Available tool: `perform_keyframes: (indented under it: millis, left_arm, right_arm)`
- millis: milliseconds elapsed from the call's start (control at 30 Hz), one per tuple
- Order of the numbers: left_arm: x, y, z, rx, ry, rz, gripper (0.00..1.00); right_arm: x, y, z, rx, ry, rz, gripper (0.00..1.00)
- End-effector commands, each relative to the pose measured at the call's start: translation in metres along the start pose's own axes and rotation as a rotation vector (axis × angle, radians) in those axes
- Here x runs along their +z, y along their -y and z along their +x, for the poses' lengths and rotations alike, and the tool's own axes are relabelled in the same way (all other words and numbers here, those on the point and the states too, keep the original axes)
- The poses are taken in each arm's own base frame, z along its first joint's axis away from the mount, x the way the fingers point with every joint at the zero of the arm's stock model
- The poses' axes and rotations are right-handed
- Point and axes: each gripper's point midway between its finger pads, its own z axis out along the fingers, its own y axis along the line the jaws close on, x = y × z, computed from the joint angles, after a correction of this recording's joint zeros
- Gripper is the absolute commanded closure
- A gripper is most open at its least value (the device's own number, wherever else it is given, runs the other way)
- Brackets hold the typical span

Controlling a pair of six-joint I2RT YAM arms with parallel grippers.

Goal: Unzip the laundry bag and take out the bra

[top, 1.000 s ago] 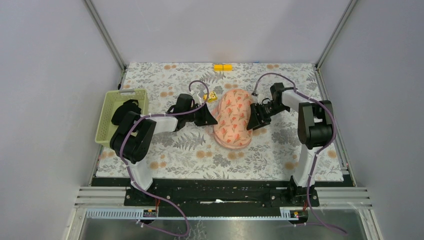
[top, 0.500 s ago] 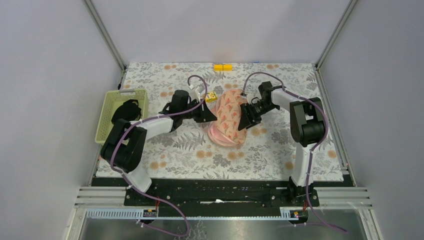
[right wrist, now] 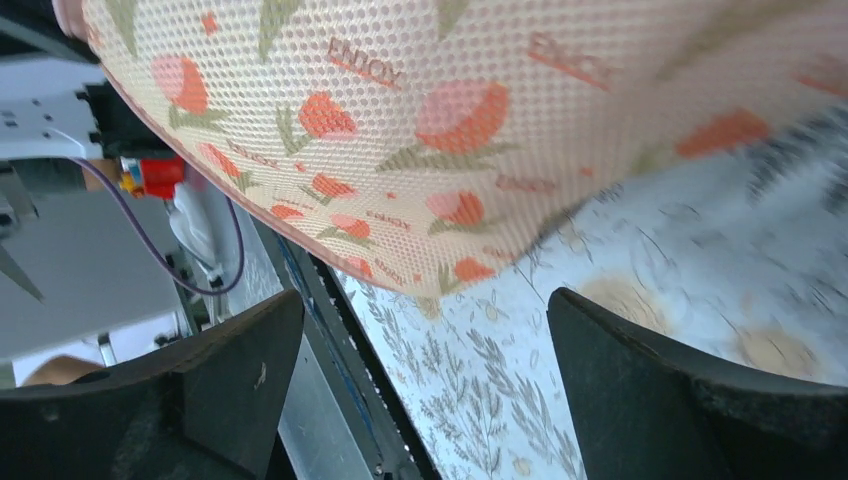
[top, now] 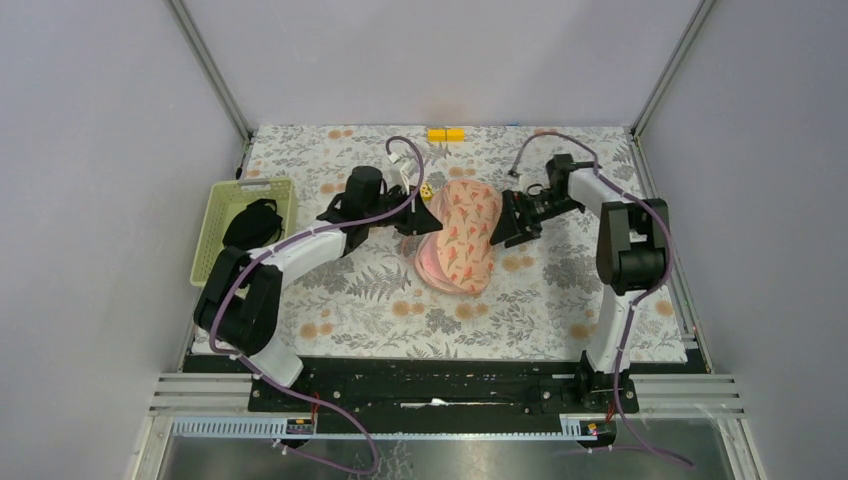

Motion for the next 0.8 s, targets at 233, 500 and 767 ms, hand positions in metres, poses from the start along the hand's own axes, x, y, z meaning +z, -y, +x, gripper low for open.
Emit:
perform_keyframes:
  millis: [233,500,767]
  left_arm:
    - [0.035,0.075,-0.017,0.363,-0.027,0.109,1.0]
    - [0.066,0.099,-0.022,0.451,-0.044,0.113,1.0]
    - [0.089,0.119,-0.024,0.475,-0.049,0.152,1.0]
  right_arm:
    - [-0.083,-0.042,-0.028,0.049,0.199,0.178,0.0]
    - [-0.108,-0.08,-0.054,0.077,0.306,0.177,0.04]
    - [-0.108,-0.081,-0.062,0.1,0.317,0.169,0.2]
